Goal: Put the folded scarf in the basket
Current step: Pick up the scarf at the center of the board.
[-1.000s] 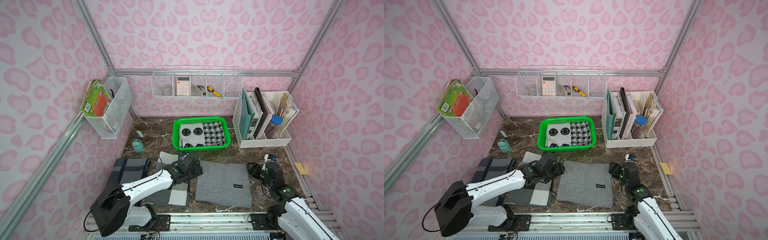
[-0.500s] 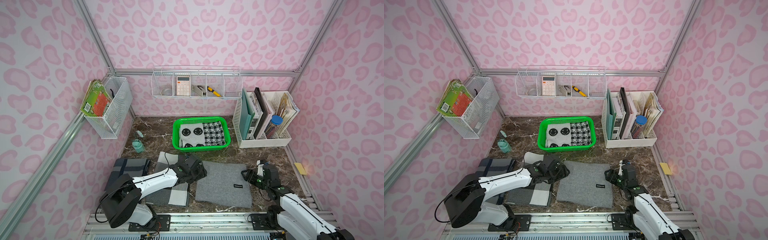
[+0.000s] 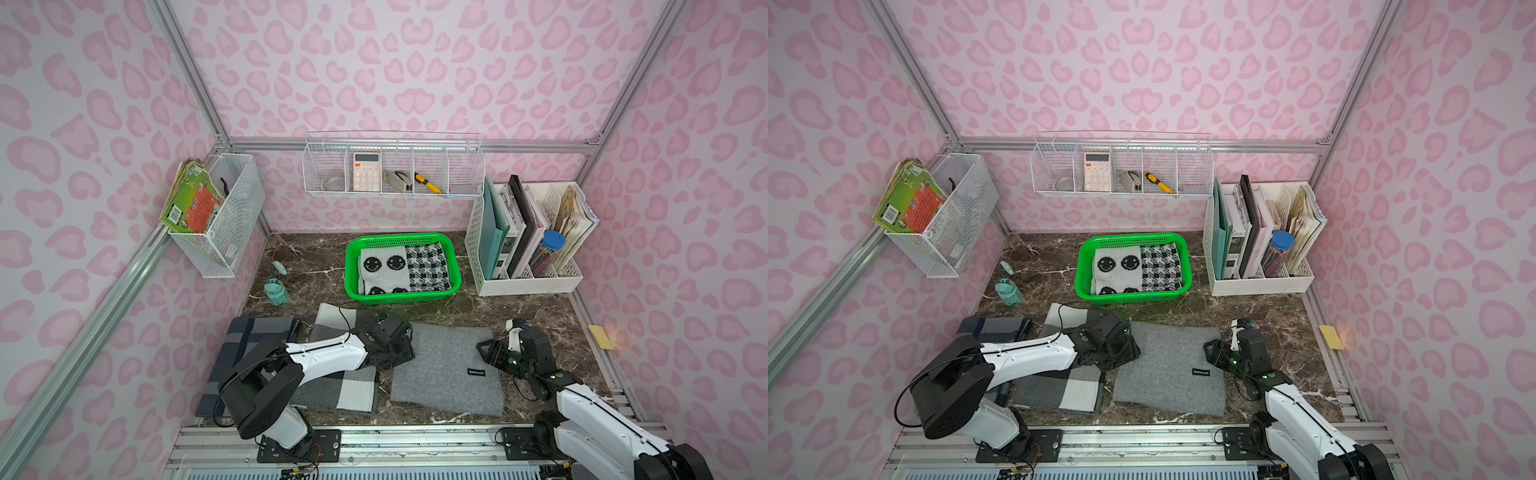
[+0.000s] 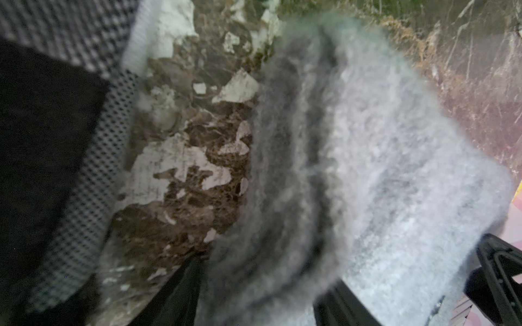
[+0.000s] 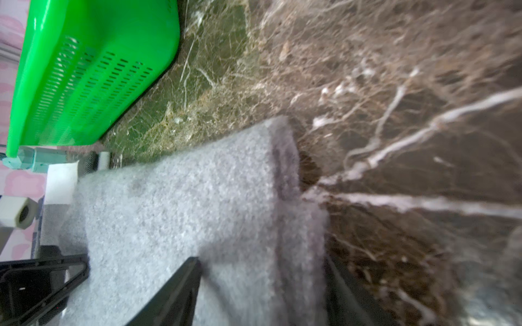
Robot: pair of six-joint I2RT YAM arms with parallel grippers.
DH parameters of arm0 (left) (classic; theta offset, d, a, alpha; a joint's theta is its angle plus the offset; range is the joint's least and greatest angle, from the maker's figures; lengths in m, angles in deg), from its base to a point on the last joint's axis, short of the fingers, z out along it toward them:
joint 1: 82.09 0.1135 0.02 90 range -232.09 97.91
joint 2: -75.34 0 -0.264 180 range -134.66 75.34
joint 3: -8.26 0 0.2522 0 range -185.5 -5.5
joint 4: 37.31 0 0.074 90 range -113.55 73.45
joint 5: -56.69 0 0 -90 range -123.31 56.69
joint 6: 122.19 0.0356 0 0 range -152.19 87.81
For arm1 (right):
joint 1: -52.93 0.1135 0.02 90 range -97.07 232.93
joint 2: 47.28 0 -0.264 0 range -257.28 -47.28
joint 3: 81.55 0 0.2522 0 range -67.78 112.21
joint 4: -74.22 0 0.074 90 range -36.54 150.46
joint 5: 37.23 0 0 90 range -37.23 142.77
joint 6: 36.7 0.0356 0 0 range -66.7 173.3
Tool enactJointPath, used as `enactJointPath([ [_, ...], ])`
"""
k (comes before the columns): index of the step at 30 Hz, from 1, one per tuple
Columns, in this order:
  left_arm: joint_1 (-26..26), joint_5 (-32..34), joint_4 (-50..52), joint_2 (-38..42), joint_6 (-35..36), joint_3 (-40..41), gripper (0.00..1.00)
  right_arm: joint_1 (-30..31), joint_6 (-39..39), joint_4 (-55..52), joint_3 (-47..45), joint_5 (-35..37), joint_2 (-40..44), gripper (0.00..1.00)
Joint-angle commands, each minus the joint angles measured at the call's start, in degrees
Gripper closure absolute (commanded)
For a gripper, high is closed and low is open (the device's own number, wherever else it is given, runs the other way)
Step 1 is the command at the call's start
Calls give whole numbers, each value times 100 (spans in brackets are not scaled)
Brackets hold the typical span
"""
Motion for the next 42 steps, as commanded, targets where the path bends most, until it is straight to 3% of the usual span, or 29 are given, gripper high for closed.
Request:
enactJointPath([
  [1,-13,29,55,-100,-28,-59,45,202,126,-84,71,267,-147,42],
  [2,-19,44,53,-106,-35,-60,57,226,142,-71,91,274,-181,49],
  [5,-28,122,-213,90,-63,162,95,231,117,-93,184,265,-140,96],
  [6,-25,165,-263,207,-55,233,100,234,47,-104,228,212,-49,100],
  [16,-41,329,-468,1443,450,542,100,546,105,369,6,-5,1793,100],
  [21,6,767,148,1926,927,198,100,702,33,189,454,156,1792,100],
  [28,383,1135,763,2205,1664,-466,100,1136,-497,345,1790,649,497,100],
  [32,892,1285,955,2270,2078,-856,100,1293,-1013,281,2899,888,-604,100],
  [42,2298,471,1026,1496,2559,-2167,100,1330,-1899,-109,5649,1463,-3114,100],
])
